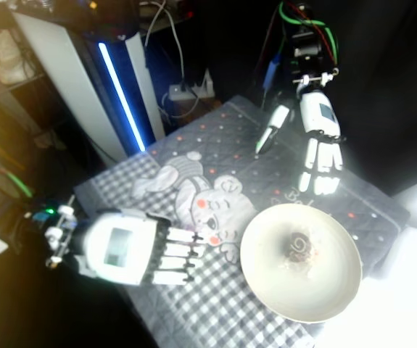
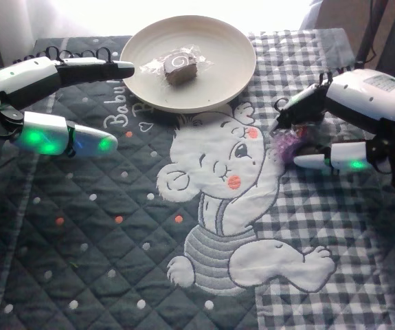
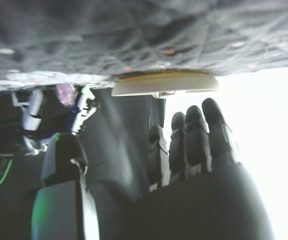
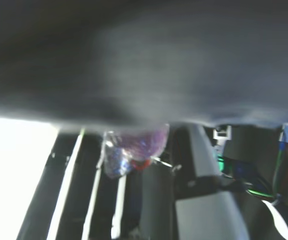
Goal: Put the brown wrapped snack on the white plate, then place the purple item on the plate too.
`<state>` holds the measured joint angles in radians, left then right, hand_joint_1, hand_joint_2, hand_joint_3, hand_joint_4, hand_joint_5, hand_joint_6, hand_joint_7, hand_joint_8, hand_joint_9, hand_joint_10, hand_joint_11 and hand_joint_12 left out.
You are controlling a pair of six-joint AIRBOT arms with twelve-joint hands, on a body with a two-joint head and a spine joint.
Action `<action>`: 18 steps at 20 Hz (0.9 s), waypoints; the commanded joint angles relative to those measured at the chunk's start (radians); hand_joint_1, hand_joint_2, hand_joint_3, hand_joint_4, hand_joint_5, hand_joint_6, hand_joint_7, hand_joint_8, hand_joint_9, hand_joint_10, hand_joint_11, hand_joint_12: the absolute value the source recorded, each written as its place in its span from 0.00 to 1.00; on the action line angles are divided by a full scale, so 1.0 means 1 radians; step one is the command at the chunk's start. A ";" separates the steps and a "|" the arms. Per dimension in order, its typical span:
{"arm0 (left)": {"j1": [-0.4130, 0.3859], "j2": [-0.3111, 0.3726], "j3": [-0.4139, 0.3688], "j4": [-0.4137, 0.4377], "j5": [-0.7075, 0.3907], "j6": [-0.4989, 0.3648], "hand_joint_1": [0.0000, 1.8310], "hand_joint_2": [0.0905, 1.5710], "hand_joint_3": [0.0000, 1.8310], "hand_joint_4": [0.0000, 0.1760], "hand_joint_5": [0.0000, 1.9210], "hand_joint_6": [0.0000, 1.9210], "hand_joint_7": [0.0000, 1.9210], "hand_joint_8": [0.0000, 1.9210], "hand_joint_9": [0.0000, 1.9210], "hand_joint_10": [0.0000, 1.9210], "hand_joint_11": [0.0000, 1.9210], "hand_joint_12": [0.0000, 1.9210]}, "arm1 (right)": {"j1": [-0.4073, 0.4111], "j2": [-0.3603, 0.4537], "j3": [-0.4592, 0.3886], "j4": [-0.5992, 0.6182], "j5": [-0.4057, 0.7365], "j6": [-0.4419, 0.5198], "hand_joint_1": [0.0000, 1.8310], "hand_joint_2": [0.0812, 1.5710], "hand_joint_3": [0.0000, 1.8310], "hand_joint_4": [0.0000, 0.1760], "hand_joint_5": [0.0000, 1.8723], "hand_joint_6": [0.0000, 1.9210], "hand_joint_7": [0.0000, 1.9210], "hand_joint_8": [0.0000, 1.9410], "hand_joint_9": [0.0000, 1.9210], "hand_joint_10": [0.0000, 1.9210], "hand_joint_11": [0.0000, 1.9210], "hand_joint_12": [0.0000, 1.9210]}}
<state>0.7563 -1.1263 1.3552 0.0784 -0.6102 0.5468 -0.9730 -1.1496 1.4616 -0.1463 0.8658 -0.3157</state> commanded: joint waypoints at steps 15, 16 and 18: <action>0.079 -0.005 -0.015 -0.114 -0.189 -0.018 0.35 0.58 0.01 0.65 0.18 0.00 0.19 0.00 0.18 0.00 0.00 0.36 | 0.366 -0.071 0.119 -0.168 0.051 0.069 0.69 0.65 0.00 0.00 0.60 0.33 0.63 0.37 0.60 0.26 0.38 0.61; 0.080 -0.005 -0.015 -0.114 -0.194 -0.018 0.35 0.59 0.00 0.61 0.18 0.00 0.18 0.00 0.17 0.00 0.00 0.34 | 0.393 -0.089 0.138 -0.176 0.033 0.068 0.68 0.65 0.00 0.00 0.59 0.35 0.61 0.38 0.61 0.21 0.35 0.57; 0.086 -0.004 -0.017 -0.119 -0.212 -0.021 0.37 0.59 0.00 0.51 0.19 0.00 0.18 0.00 0.16 0.00 0.00 0.34 | 0.460 -0.154 0.213 -0.192 -0.037 0.068 0.68 0.65 0.00 0.13 0.58 0.41 0.62 0.34 0.67 0.17 0.43 0.60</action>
<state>0.8467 -1.1263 1.3380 -0.0235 -0.6918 0.5346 -0.5316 -1.3106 1.6680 -0.3870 0.7582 -0.2474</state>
